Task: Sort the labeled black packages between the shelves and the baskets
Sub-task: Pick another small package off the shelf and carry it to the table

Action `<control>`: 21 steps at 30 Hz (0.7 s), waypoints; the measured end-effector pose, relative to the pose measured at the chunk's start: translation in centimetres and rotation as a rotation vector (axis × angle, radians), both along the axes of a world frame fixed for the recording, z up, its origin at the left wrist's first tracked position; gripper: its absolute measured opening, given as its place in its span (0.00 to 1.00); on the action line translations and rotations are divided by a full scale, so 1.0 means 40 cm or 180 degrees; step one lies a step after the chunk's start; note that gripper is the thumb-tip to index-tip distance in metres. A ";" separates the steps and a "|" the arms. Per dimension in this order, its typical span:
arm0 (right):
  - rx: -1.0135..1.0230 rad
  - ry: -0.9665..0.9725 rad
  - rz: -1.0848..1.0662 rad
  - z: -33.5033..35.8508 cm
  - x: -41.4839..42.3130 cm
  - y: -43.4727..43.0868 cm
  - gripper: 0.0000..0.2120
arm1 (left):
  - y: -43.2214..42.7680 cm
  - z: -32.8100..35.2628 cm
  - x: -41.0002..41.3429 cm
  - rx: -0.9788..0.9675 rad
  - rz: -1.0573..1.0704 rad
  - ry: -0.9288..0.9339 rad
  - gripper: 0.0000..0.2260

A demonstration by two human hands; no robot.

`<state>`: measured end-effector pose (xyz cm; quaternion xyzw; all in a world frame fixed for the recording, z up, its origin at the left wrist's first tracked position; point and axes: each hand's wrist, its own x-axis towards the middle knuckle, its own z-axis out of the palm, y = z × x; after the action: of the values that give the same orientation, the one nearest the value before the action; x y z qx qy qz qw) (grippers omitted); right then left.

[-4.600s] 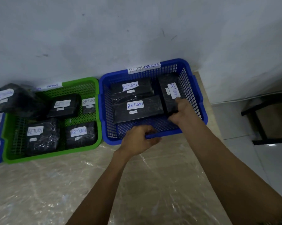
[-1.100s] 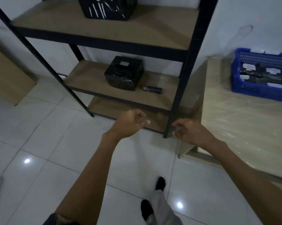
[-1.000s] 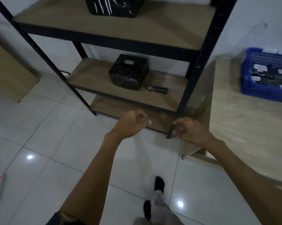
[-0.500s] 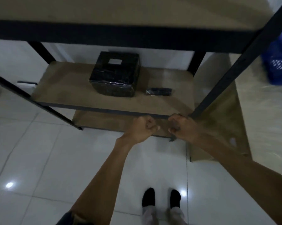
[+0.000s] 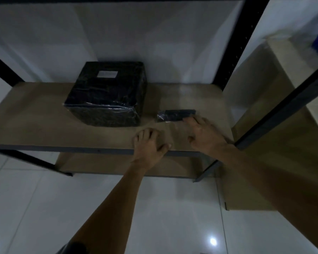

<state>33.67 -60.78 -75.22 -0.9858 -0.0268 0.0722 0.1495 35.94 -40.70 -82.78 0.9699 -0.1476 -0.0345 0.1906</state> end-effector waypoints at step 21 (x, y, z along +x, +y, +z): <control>0.1110 0.1072 -0.0477 -0.005 0.208 -0.006 0.17 | 0.003 -0.045 -0.012 -0.0167 0.0069 -0.0244 0.31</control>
<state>41.99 -61.03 -75.43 -0.9183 0.0595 0.2184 0.3246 35.45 -40.60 -84.56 0.9667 -0.1450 0.0087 0.2106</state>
